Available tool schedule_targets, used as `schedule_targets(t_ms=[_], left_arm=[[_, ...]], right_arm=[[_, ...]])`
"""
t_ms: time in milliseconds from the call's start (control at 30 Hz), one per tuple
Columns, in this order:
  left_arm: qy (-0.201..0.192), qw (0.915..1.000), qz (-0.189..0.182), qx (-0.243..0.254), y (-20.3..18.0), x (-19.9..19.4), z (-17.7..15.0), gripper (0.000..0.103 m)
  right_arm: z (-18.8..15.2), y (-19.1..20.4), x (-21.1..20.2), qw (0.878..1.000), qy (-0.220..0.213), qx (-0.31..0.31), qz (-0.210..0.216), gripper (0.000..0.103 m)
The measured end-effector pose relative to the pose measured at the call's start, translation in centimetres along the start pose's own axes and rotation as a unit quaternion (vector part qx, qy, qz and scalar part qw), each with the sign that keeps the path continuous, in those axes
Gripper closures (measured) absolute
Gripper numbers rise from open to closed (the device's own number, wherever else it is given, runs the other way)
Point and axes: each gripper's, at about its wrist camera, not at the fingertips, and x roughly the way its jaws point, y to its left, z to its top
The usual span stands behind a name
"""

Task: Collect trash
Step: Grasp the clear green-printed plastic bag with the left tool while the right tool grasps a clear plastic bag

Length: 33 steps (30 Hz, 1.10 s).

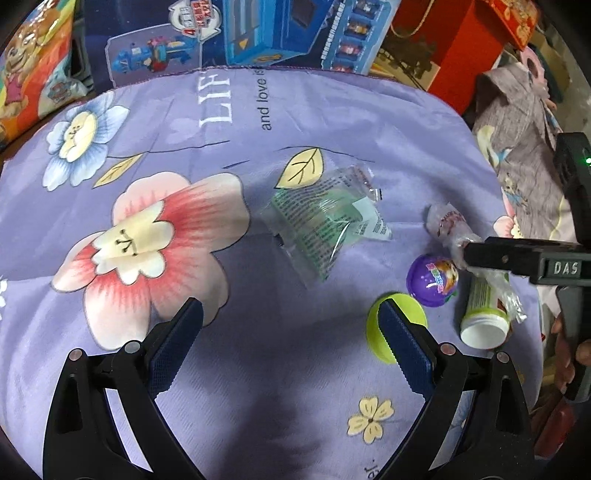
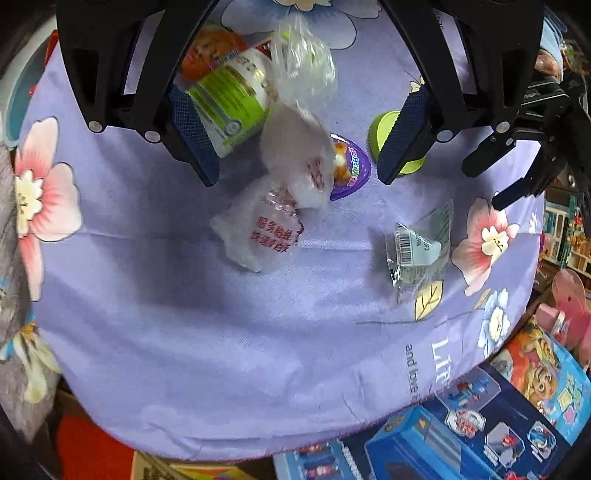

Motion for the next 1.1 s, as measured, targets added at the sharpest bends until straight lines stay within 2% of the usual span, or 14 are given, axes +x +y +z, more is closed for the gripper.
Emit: schedule_targets(t_ms=[33,67,367,500,700,800,867,900,933,967,1000,1033,1067,1100], left_arm=[[0.001,1.0000,-0.001,0.002,-0.2,0.3,0.2,0.007],[0.002,1.0000,-0.001,0.005,-0.3,0.6,0.4,0.007],[0.008,0.9996,-0.002,0.026,-2.6,3.4,2.9,0.007],[0.009,0.9992,0.018,0.034,-3.8,4.9,4.1,0.007],[0.019,0.9992,0.032,0.016,-4.3,6.7,4.9,0.007],[0.008,0.9987,0.046,0.021,-4.6,7.0,5.1,0.007],[-0.003,0.9986,0.048,0.020,-4.5,6.9,5.0,0.020],[-0.009,0.9980,0.057,0.026,-4.5,6.7,5.0,0.034],[-0.011,0.9978,0.058,0.031,-4.6,6.5,4.9,0.043],[-0.013,0.9978,0.056,0.034,-4.6,6.3,4.9,0.046],[-0.014,0.9978,0.052,0.037,-4.6,6.1,4.9,0.064],[-0.014,0.9978,0.051,0.040,-4.5,5.9,4.8,0.094],[-0.012,0.9980,0.047,0.040,-4.5,5.8,4.9,0.098],[-0.011,0.9984,0.039,0.039,-4.5,5.7,4.9,0.098]], right_arm=[[0.0,0.1,0.3,1.000,0.003,-0.005,-0.001,0.044],[0.0,0.2,0.5,1.000,0.007,-0.009,-0.003,0.068],[0.3,-1.5,-1.7,0.999,-0.039,0.003,-0.003,0.070],[-0.1,-3.4,-2.4,0.999,-0.046,0.022,-0.002,0.069],[-1.1,-5.7,-2.6,0.998,-0.051,0.041,0.004,0.069],[-1.4,-6.2,-2.5,0.997,-0.052,0.047,0.008,0.069],[-1.6,-6.5,-2.6,0.997,-0.055,0.049,0.011,0.069],[-1.8,-6.6,-2.6,0.997,-0.056,0.049,0.012,0.069],[-1.9,-6.7,-2.7,0.997,-0.057,0.051,0.013,0.069],[-1.9,-6.8,-2.8,0.997,-0.058,0.052,0.016,0.069],[-2.0,-6.8,-2.8,0.997,-0.060,0.054,0.018,0.069],[-2.0,-6.9,-2.8,0.996,-0.061,0.055,0.019,0.069],[-2.1,-7.0,-2.9,0.996,-0.062,0.057,0.021,0.069],[-2.2,-7.1,-2.9,0.996,-0.062,0.060,0.023,0.069]])
